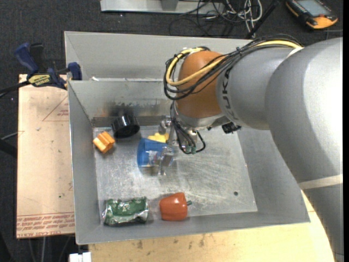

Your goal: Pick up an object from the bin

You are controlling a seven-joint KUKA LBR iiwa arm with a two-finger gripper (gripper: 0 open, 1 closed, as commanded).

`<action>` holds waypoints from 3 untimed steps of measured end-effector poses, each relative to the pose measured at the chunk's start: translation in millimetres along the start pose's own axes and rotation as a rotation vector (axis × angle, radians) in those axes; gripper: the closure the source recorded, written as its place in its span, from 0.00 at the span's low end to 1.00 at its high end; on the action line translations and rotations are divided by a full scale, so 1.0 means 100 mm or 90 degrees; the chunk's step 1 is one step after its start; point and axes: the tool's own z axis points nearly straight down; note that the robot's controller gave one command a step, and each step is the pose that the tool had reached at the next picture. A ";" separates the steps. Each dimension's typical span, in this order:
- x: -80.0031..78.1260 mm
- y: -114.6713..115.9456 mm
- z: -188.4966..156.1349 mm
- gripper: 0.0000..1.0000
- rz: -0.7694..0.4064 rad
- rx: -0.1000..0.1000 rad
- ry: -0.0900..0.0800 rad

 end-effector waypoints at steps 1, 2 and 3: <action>-0.15 0.08 0.07 1.00 0.033 -0.003 -0.008; -0.16 0.08 0.07 1.00 0.032 -0.003 -0.008; -0.15 0.07 0.04 1.00 0.033 -0.003 -0.008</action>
Offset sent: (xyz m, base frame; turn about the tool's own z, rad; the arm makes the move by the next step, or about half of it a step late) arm 0.0000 0.0000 0.0000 0.0000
